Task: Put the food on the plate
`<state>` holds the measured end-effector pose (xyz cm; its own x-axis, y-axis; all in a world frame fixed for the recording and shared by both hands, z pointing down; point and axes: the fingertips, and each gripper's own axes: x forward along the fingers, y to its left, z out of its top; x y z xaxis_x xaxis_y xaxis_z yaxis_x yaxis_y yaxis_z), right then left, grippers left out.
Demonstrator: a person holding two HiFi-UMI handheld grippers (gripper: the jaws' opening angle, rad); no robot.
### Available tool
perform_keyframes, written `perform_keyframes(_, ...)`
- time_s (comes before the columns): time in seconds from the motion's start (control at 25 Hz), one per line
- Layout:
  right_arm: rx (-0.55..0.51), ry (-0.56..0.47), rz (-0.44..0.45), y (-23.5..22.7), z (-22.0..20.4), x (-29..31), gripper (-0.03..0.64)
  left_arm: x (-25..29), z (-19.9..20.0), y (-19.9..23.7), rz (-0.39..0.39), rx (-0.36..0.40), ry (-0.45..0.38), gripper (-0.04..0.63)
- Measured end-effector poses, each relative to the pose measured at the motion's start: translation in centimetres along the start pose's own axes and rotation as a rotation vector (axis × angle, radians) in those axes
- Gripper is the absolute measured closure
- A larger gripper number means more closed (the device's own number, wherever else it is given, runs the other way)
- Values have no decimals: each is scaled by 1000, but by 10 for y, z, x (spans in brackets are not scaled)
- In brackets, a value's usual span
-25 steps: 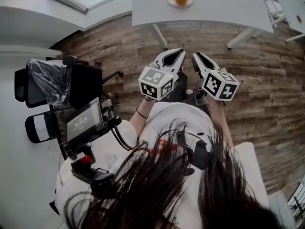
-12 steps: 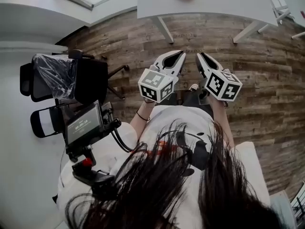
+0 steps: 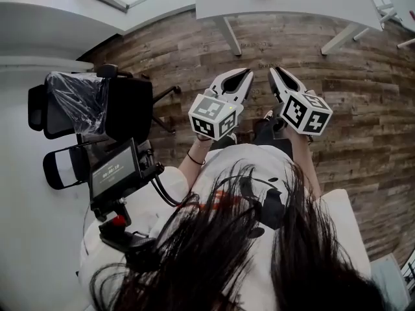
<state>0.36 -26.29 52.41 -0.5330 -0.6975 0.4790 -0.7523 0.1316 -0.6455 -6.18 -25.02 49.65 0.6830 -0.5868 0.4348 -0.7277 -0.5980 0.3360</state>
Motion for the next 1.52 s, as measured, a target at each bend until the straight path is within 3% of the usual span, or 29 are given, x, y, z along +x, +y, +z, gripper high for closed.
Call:
perform_keyframes(0.48, -13, 15, 9, 3, 1, 6, 541, 2, 8, 4, 20, -4, -17, 589)
perform_keyframes(1.12, 0, 58, -22, -2, -12, -9, 541, 1, -12, -15, -5, -53, 30, 589)
perform_keyframes(1.52, -31, 43, -27, -1, 3, -13, 541, 10, 4, -19, -15, -44, 1, 589)
